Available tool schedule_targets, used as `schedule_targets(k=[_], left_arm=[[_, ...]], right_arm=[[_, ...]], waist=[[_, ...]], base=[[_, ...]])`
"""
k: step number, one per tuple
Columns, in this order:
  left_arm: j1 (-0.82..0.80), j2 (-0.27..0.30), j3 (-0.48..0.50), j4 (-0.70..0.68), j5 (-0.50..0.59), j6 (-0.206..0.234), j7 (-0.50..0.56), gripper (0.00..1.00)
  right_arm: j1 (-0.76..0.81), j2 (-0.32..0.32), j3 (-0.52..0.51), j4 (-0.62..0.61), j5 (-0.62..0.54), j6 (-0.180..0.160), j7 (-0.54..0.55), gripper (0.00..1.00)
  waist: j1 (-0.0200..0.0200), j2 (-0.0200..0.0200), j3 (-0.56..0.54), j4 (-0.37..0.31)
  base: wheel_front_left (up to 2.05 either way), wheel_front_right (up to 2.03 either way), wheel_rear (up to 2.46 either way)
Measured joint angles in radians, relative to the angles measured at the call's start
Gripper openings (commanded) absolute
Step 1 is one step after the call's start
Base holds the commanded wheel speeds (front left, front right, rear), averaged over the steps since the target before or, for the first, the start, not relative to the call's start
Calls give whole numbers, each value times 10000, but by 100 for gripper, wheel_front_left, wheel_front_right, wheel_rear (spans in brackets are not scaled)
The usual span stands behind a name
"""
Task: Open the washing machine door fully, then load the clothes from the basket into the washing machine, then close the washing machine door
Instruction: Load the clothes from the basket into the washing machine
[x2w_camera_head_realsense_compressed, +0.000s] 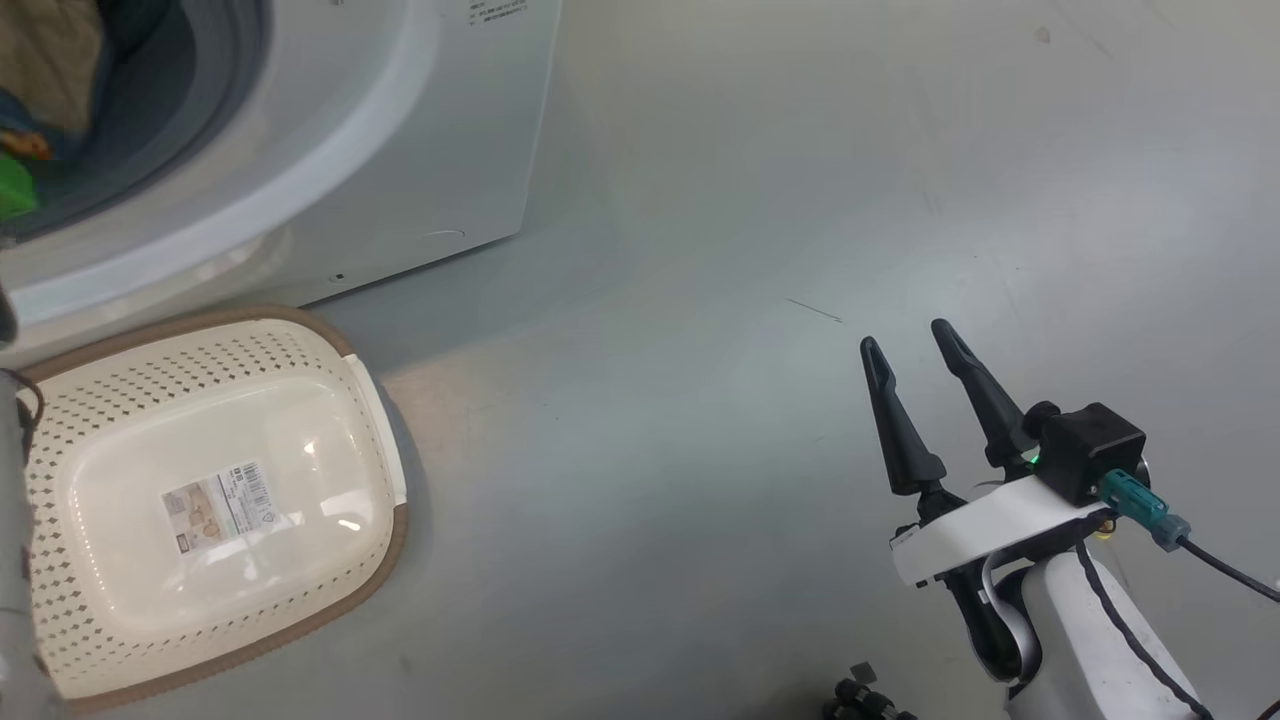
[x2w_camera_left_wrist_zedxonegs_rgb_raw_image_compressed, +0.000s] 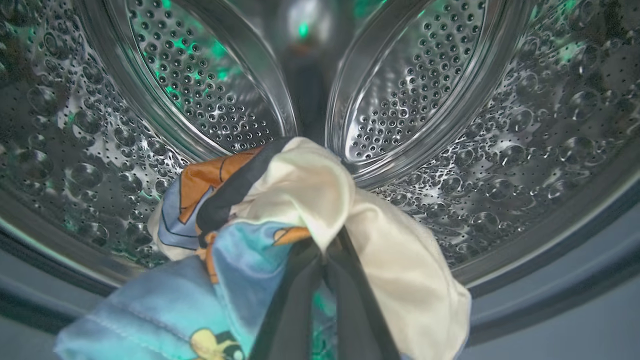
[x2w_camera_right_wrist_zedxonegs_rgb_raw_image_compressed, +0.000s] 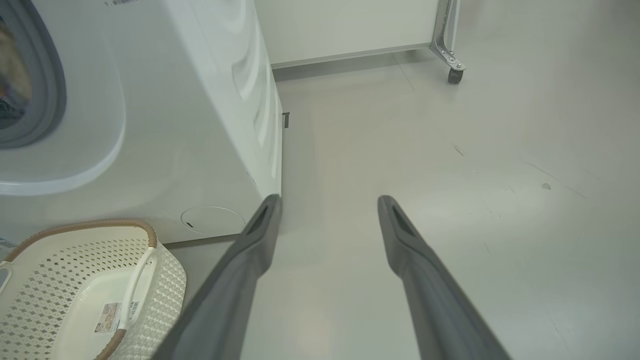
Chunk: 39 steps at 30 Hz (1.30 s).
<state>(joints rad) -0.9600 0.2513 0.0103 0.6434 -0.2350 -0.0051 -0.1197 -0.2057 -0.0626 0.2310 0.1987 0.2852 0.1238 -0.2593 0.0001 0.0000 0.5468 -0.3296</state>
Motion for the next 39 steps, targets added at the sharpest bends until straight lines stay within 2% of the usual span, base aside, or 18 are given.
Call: schedule_targets(k=[5, 9, 16, 27, 32, 39], left_arm=[[-678, 451, -111, 487, 441, 125, 374, 0], [-1319, 543, -186, 702, 608, 182, 531, 0], [-2065, 1070, -176, 1062, 909, 445, 769, 0], [-3120, 1361, -391, 1377, 1216, 525, 840, 0], [-3658, 1521, -320, 1383, 1216, 533, 625, 0], [-4331, 1735, 23, 1248, 1197, 669, -259, 0]], right_arm=[[210, 10, 217, 25, 54, 0, 0, 100], [294, 10, 316, 21, 56, 2, 0, 100], [313, 23, 594, -86, 56, 2, 0, 100], [300, 63, 698, -245, 88, 2, 0, 100], [277, 75, 734, -301, 146, 2, 0, 100], [273, 96, 761, -322, 155, 2, 0, 100]], waist=[[0, 0, 44, -364], [0, 0, 214, -482], [0, 0, 613, -655], [0, 0, 1238, -902], [-1, 0, 1454, -976], [-1, 0, 1643, -1053]], base=[[0, 0, 0], [0, 0, 0], [0, 0, 0], [0, 0, 0], [0, 0, 0], [0, 0, 0]])
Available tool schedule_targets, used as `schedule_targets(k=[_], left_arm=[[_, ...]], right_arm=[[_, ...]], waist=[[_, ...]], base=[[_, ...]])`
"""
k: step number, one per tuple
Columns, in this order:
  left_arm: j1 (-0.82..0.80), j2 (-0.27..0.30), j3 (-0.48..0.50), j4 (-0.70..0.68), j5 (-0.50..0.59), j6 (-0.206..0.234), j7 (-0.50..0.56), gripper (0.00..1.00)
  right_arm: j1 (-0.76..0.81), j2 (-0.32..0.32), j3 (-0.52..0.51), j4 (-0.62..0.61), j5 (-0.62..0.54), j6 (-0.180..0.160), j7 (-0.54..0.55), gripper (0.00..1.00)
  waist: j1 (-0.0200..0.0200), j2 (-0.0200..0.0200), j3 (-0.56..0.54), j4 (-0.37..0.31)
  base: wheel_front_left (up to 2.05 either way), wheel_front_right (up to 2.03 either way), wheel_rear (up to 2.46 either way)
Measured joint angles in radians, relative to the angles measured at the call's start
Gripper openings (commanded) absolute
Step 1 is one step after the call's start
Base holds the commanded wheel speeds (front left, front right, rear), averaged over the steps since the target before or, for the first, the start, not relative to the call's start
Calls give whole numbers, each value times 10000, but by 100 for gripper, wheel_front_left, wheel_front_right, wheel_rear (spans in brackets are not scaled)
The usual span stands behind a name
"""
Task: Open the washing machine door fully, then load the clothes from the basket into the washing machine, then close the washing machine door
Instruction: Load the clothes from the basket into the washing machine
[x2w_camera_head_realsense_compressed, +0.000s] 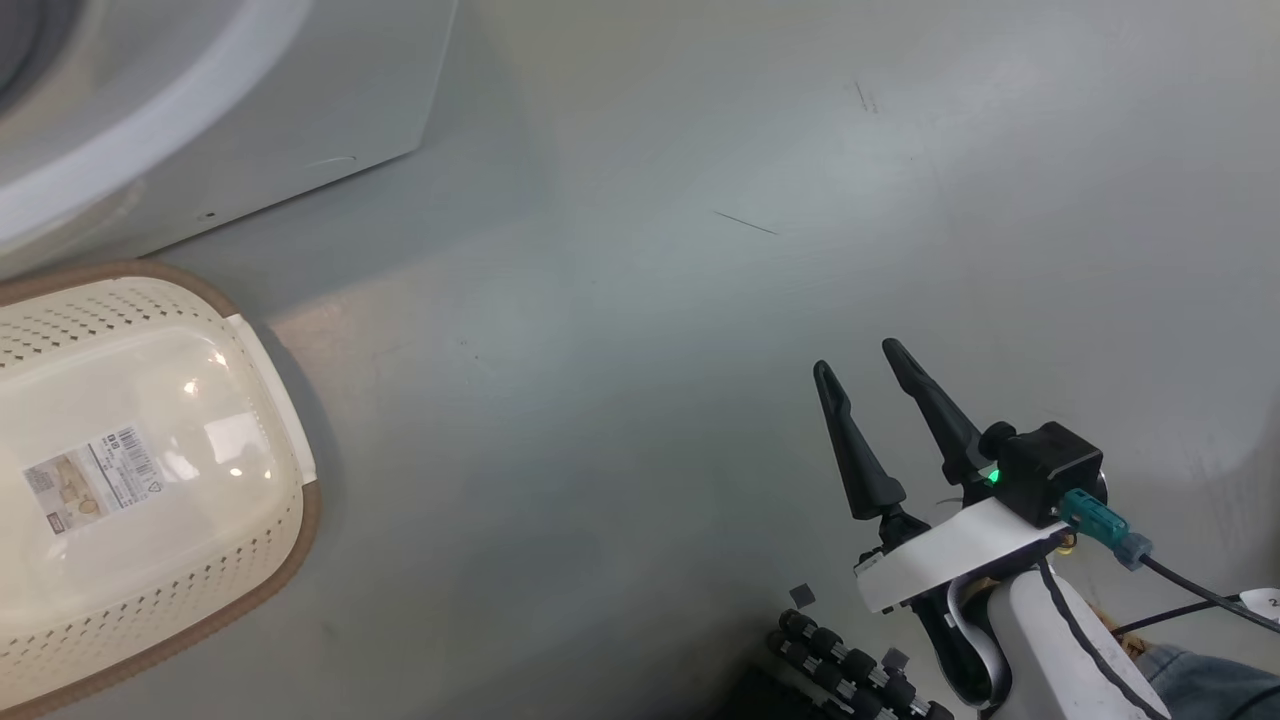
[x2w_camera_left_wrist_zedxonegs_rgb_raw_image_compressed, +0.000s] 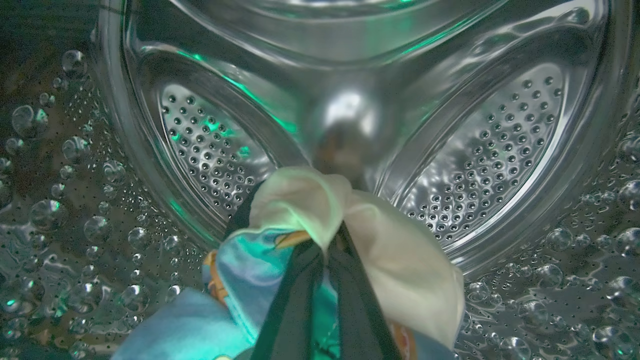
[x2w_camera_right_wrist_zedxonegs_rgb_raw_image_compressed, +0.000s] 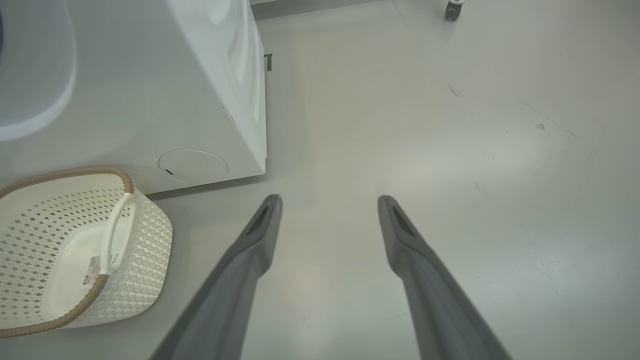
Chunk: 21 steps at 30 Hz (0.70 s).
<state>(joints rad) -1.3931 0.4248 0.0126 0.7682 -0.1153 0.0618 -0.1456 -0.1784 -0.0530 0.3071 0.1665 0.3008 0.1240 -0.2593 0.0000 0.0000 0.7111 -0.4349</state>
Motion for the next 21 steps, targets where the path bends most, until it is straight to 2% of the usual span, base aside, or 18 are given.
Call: schedule_targets(k=[6, 13, 14, 15, 18, 19, 20, 21], left_arm=[[-46, 226, -75, 502, 98, 40, -146, 0], [-21, -251, -268, 982, 94, 38, -222, 2], [-22, -247, -274, 1028, 94, 36, -226, 13], [-23, -240, -272, 1074, 94, 36, -234, 17], [-27, -240, -290, 1185, 94, 25, -303, 46], [-31, -288, -301, 1235, 92, 25, -311, 77], [-35, -360, -307, 1294, 90, 25, -311, 100], [-40, -447, -274, 1381, 59, 27, -309, 100]], right_arm=[[-73, 42, 336, -6, 0, 0, 0, 100], [-48, 35, 150, -17, 2, 0, 0, 100], [-47, 35, 138, -15, 2, 0, 0, 100], [-45, 36, 121, -15, 4, 0, 0, 100], [-42, 36, 40, -15, 35, 0, 0, 100], [-36, 38, -36, -15, 40, 0, 0, 100], [-35, 31, -102, -15, 46, 0, 0, 100], [-36, 29, -142, -15, 46, 0, 0, 100]], waist=[[0, 0, 98, -179], [0, 0, 192, -336], [0, 0, 196, -341], [0, 0, 199, -344], [0, 0, 204, -330], [0, 0, 203, -308], [0, 0, 202, -277], [0, 0, 201, -239]], base=[[0, 0, 0], [0, 0, 0], [0, 0, 0], [0, 0, 0], [0, 0, 0], [0, 0, 0], [0, 0, 0], [0, 0, 0]])
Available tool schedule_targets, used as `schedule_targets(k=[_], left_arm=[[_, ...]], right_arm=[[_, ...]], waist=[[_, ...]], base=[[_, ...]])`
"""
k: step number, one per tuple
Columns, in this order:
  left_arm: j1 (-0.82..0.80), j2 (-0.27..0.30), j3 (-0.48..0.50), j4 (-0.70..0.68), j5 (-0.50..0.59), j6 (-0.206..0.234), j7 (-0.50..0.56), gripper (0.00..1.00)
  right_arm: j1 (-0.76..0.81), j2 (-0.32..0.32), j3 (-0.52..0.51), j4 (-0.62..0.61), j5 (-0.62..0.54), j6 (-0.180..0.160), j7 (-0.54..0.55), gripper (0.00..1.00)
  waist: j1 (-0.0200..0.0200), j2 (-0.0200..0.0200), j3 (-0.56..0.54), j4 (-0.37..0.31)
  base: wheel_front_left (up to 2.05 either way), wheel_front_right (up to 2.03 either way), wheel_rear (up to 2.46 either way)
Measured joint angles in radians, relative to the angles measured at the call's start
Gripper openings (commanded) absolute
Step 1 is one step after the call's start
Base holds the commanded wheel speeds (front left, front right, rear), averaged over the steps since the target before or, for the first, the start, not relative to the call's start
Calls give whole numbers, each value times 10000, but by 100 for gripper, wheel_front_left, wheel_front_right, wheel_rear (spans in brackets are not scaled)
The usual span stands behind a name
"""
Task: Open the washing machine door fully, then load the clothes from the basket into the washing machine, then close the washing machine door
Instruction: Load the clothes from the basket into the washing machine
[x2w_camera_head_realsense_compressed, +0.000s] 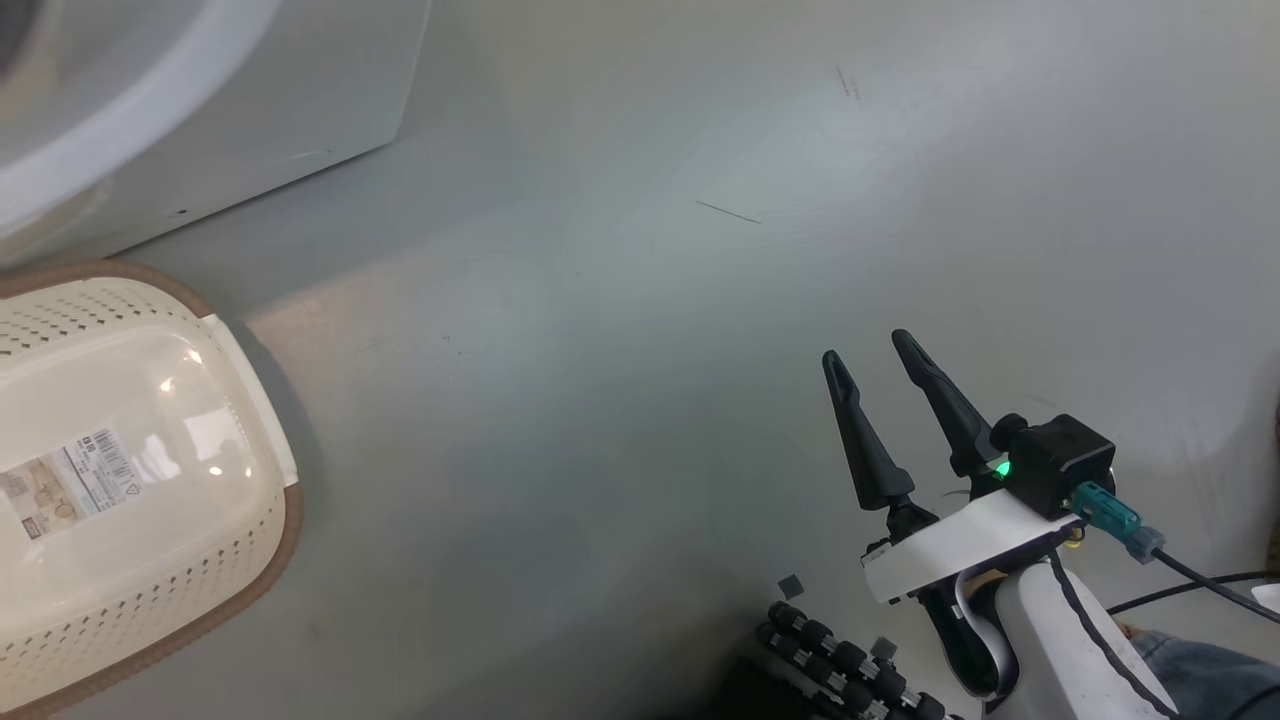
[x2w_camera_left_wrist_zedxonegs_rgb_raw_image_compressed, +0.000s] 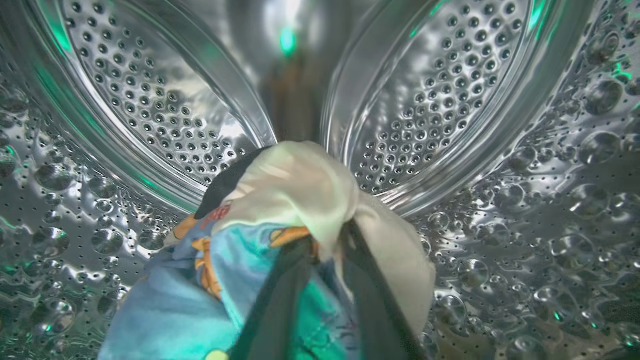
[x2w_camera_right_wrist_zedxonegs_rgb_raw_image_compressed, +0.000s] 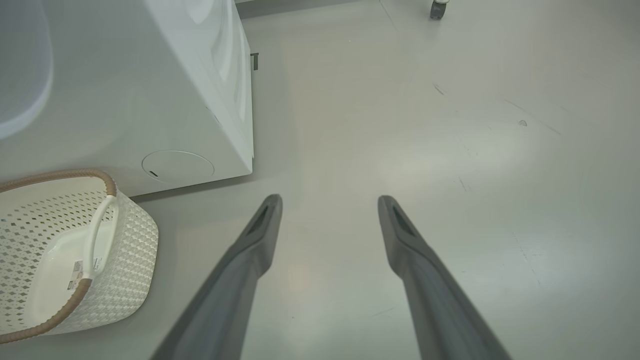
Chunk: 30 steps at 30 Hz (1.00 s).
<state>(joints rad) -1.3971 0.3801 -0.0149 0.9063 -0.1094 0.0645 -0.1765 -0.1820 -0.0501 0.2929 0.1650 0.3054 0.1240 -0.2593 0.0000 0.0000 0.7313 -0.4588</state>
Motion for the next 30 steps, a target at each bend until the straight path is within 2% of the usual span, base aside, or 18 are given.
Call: schedule_targets(k=[13, 30], left_arm=[[66, -347, 330, 903, -303, 190, -211, 100], [1428, -1563, 447, 1887, -832, 174, -631, 100]], right_arm=[[-77, -58, -337, 19, 0, 0, 0, 100], [-72, -280, -809, 336, -65, 0, 0, 100]], waist=[[0, 0, -326, 488], [0, 0, -1590, 1326]], base=[[0, 0, 0], [0, 0, 0]])
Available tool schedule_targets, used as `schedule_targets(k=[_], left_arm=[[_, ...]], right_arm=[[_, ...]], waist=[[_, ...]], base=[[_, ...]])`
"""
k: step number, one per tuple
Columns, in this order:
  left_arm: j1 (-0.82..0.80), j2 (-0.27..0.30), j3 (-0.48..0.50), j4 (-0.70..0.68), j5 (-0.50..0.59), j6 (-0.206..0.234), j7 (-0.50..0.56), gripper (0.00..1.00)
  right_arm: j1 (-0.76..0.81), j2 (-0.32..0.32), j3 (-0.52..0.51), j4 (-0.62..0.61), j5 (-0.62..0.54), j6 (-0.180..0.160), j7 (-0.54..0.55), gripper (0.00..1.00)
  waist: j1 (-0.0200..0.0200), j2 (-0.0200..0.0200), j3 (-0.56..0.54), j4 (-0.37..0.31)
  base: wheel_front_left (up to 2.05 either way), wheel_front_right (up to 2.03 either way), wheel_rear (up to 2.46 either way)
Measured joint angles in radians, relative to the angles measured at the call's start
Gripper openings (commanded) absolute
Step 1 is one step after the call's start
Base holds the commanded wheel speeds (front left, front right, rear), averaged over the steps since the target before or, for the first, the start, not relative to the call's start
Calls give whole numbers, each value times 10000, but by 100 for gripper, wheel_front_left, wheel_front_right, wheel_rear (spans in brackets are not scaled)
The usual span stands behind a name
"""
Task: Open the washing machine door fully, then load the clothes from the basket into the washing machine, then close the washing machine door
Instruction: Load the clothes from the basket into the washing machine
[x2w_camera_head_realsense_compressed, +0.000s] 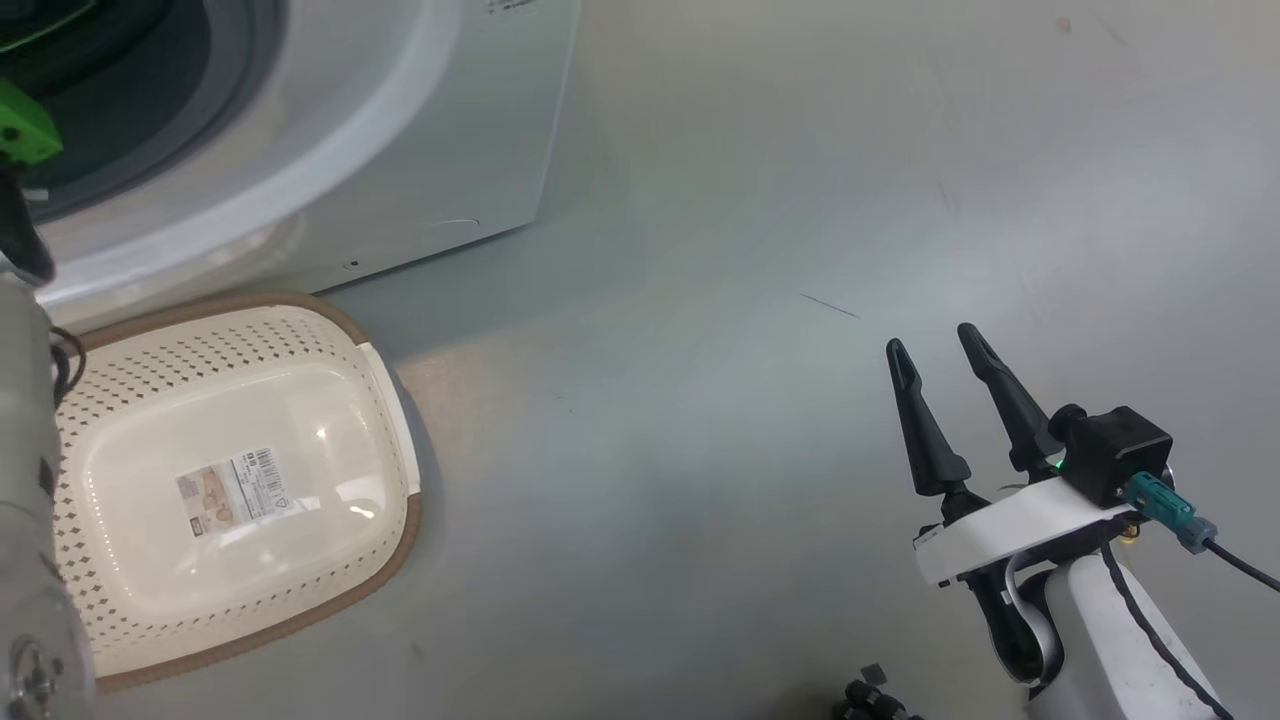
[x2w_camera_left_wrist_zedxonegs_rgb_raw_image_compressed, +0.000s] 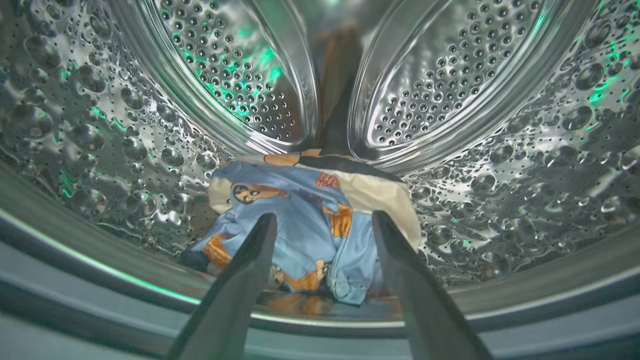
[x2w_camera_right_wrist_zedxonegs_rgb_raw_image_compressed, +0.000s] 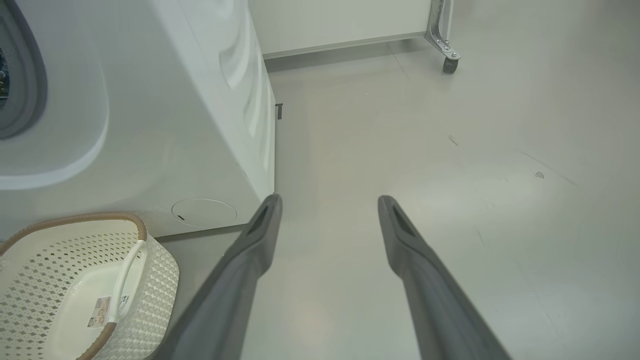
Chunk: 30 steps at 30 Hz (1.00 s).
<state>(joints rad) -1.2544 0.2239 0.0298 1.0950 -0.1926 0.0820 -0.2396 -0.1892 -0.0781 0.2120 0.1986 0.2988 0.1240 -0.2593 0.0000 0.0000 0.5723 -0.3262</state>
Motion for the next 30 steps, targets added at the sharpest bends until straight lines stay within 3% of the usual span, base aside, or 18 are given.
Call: schedule_targets(k=[14, 23, 30], left_arm=[[1605, -828, 2, 433, -148, -104, -111, 100], [2692, -1569, -17, 102, -297, -525, -117, 100], [4083, -1741, 69, -441, -554, -813, -117, 100]], right_arm=[[126, -17, -282, 207, 2, 0, 0, 100], [221, -173, -637, 219, -2, 0, 0, 100], [417, -192, -786, 217, -46, 0, 0, 100]], waist=[[0, 0, -1404, 785], [-1, 0, -2292, 1217], [-1, 0, -2968, 1523]], base=[[0, 0, 0], [0, 0, 0], [0, 0, 0]])
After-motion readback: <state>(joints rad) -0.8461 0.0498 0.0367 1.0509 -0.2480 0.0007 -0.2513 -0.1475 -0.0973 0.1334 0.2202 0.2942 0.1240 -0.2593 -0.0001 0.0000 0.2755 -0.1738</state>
